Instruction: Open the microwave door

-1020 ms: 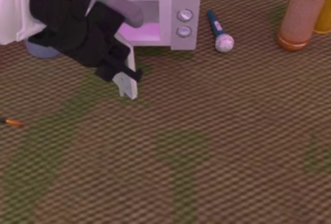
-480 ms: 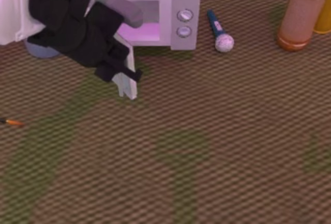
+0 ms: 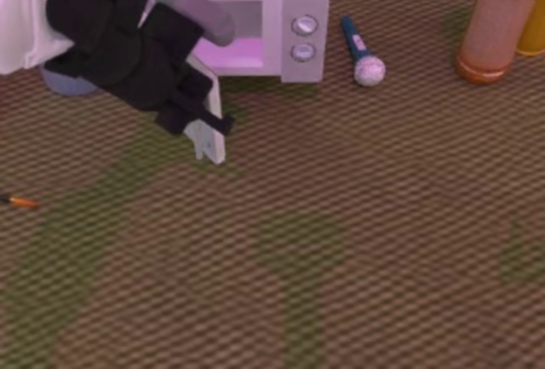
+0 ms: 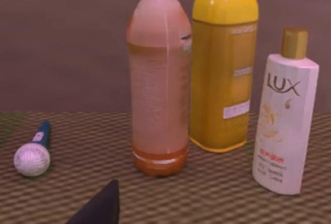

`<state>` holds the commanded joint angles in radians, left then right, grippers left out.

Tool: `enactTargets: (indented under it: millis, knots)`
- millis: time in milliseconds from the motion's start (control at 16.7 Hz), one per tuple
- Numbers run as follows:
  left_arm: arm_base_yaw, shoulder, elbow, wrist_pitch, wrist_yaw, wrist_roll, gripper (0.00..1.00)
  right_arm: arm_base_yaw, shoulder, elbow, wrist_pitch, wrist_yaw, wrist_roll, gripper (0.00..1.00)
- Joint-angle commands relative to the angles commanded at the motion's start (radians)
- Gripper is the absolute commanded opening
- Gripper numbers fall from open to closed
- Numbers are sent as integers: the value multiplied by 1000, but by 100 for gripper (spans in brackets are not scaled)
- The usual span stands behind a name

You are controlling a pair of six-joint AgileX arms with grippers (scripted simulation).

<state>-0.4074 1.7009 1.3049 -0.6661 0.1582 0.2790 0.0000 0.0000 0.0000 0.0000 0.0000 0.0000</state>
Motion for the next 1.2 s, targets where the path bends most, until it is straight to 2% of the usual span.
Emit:
enactTargets:
  millis: [600,1020,1200]
  knots:
    - [-2,2,-4,-1,7,1,0,0,0,0,0,0,0,100]
    - [64,-30,-34,-36,83,159,0,0,0,0,0,0,0,100]
    - [75,-38,-38,-39,97,185,0,0,0,0,0,0,0,100]
